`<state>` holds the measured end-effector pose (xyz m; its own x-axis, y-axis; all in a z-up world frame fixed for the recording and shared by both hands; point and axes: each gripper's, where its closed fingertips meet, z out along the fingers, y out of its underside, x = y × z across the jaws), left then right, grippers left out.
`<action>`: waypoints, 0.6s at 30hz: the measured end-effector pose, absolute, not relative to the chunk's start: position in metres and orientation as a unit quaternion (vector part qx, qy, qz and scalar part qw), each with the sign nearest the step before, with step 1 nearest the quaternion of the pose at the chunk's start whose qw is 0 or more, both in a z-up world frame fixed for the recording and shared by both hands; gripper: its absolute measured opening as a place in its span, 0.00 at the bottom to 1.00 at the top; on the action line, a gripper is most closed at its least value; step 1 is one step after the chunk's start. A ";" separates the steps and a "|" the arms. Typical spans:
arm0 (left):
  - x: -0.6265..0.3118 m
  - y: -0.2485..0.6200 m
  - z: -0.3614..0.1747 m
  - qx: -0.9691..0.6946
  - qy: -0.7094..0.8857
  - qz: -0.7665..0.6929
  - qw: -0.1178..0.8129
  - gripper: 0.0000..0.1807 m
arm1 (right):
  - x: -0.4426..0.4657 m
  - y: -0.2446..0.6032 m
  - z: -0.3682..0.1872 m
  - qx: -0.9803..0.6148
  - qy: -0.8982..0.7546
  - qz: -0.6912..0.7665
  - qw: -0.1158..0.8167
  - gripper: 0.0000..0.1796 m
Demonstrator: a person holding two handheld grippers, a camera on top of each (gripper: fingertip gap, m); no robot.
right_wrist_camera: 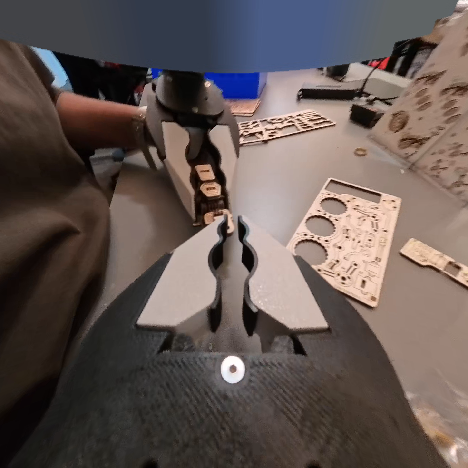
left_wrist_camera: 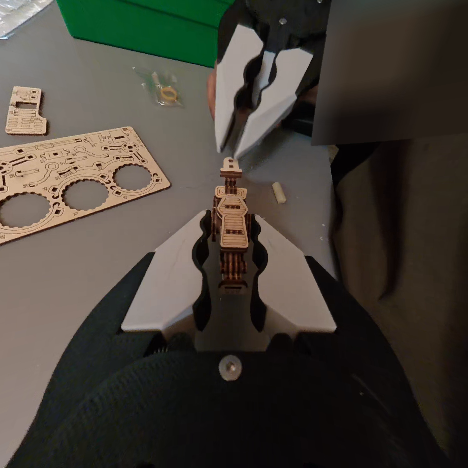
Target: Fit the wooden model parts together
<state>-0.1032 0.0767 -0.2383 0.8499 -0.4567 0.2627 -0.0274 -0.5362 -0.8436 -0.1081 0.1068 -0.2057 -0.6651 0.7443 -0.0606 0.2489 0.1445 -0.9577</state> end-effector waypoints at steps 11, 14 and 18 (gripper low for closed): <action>-0.101 0.076 -0.247 -0.857 0.164 -0.203 0.444 0.16 | -0.105 0.098 -0.217 -0.351 -0.742 0.541 0.181 0.04; -0.101 0.076 -0.248 -0.859 0.166 -0.200 0.442 0.16 | -0.103 0.095 -0.206 -0.340 -0.726 0.569 0.184 0.04; -0.101 0.076 -0.250 -0.863 0.166 -0.198 0.435 0.16 | -0.101 0.096 -0.224 -0.356 -0.753 0.530 0.158 0.07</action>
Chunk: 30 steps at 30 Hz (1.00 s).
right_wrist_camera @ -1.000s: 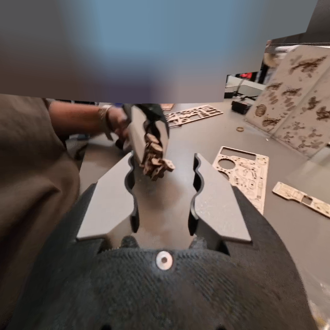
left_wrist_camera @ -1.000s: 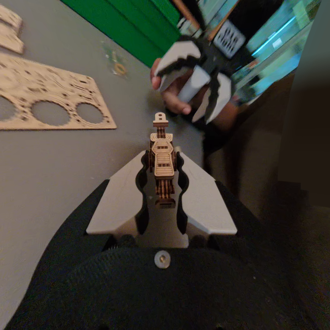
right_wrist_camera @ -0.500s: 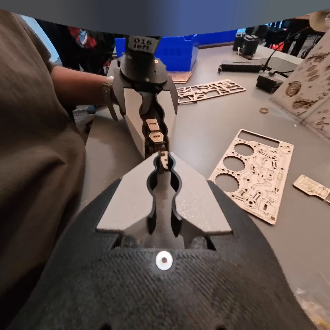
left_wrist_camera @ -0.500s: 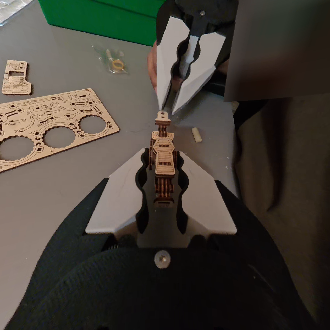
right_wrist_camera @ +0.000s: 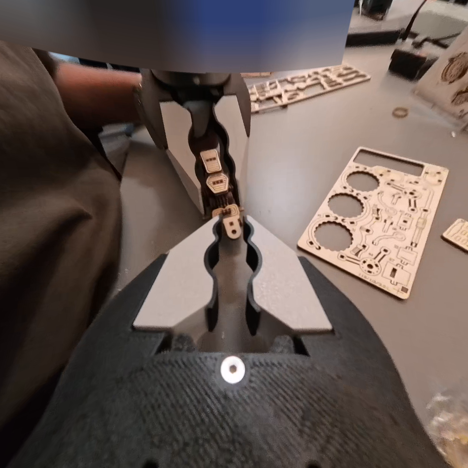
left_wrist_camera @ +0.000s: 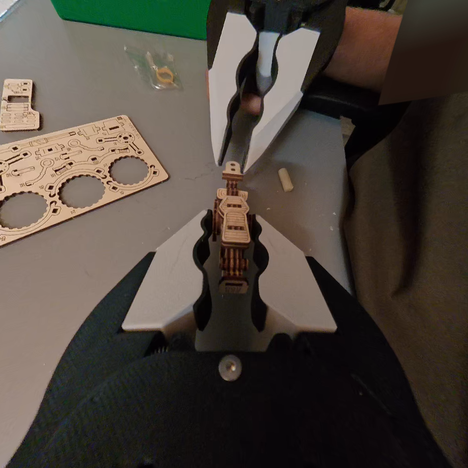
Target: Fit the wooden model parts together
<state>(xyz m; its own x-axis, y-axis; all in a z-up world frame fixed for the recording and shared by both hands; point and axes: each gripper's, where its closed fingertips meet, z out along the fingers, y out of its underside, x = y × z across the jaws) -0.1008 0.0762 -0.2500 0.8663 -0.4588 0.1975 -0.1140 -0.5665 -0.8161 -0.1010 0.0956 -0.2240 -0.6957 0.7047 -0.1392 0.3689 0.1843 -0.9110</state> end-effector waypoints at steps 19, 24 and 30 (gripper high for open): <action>-0.101 0.071 -0.266 -0.885 0.174 -0.188 0.389 0.16 | -0.105 0.092 -0.214 -0.348 -0.759 0.514 0.198 0.02; -0.100 0.071 -0.266 -0.885 0.175 -0.189 0.388 0.16 | -0.101 0.089 -0.220 -0.356 -0.764 0.510 0.172 0.05; -0.101 0.070 -0.266 -0.885 0.176 -0.187 0.388 0.16 | -0.104 0.088 -0.208 -0.352 -0.750 0.528 0.185 0.01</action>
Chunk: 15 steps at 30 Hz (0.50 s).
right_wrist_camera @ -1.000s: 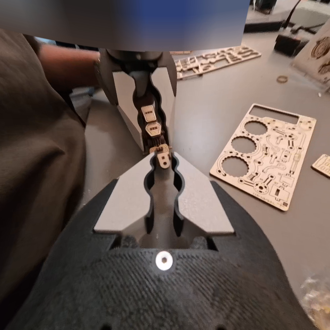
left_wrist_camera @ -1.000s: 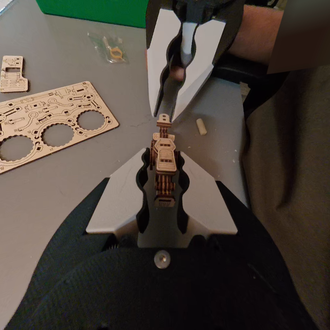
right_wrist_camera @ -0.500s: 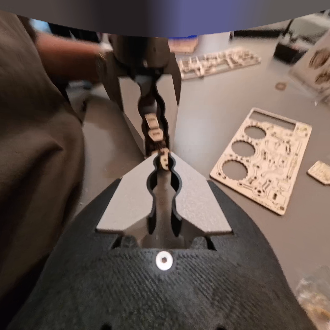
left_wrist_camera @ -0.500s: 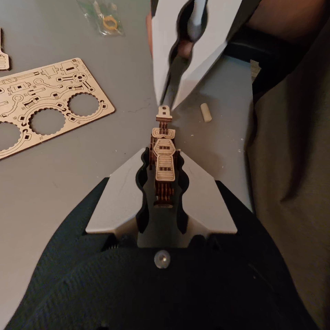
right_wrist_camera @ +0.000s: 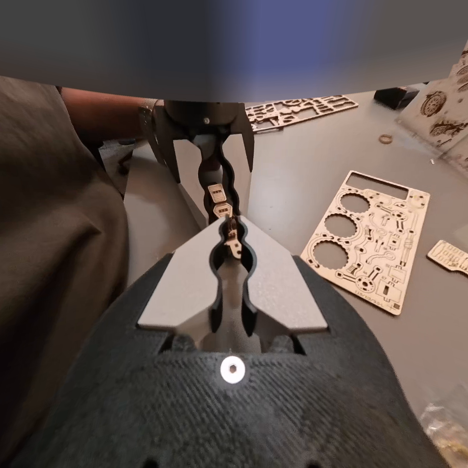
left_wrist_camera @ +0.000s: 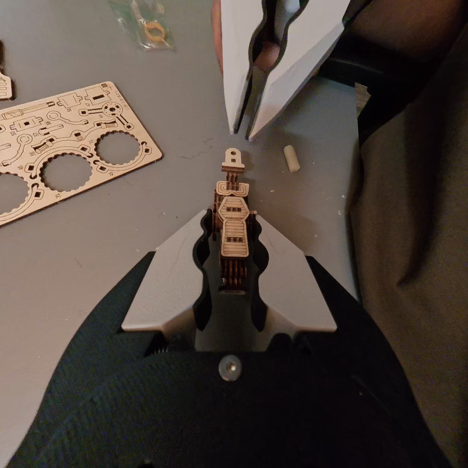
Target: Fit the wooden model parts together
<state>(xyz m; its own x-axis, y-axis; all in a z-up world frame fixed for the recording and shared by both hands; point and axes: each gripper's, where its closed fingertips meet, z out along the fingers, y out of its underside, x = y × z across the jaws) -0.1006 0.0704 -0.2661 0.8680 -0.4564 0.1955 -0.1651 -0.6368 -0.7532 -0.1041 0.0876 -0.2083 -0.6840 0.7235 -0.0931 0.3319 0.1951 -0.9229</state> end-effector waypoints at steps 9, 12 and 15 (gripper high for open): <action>-0.101 0.070 -0.266 -0.885 0.176 -0.187 0.388 0.16 | -0.105 0.087 -0.219 -0.354 -0.764 0.507 0.186 0.00; -0.101 0.070 -0.266 -0.885 0.176 -0.188 0.388 0.16 | -0.104 0.088 -0.231 -0.357 -0.779 0.483 0.182 0.01; -0.101 0.070 -0.266 -0.885 0.176 -0.186 0.388 0.16 | -0.106 0.089 -0.217 -0.351 -0.766 0.499 0.202 0.01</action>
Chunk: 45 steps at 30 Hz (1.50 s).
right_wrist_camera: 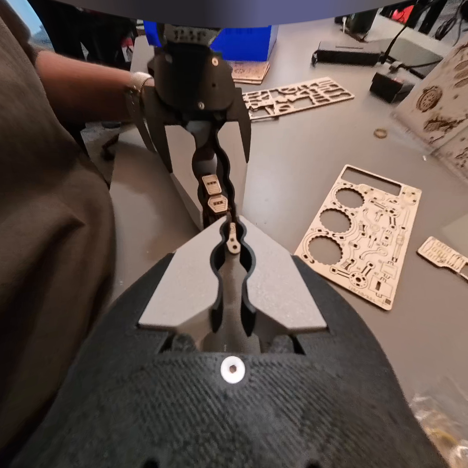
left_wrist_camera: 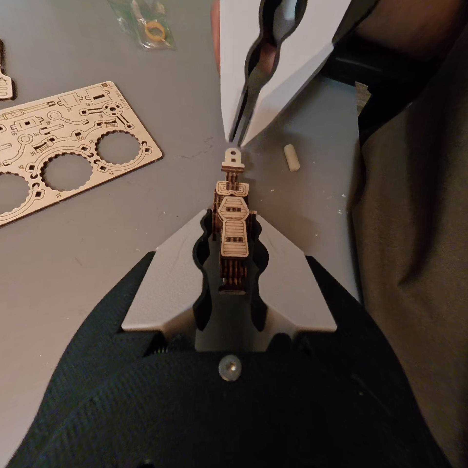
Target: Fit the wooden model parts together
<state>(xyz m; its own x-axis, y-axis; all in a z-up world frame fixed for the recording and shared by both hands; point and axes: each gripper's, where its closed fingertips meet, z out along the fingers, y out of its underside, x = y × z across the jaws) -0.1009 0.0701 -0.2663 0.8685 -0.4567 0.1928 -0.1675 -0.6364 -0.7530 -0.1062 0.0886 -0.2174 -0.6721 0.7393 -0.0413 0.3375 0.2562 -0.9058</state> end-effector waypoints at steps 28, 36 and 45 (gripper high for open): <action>-0.102 0.070 -0.266 -0.886 0.176 -0.185 0.388 0.16 | -0.103 0.084 -0.229 -0.336 -0.790 0.469 0.205 0.02; -0.102 0.070 -0.266 -0.886 0.176 -0.185 0.388 0.16 | -0.104 0.086 -0.224 -0.340 -0.781 0.480 0.207 0.01; -0.102 0.070 -0.267 -0.886 0.176 -0.185 0.388 0.16 | -0.107 0.089 -0.212 -0.338 -0.769 0.491 0.231 0.00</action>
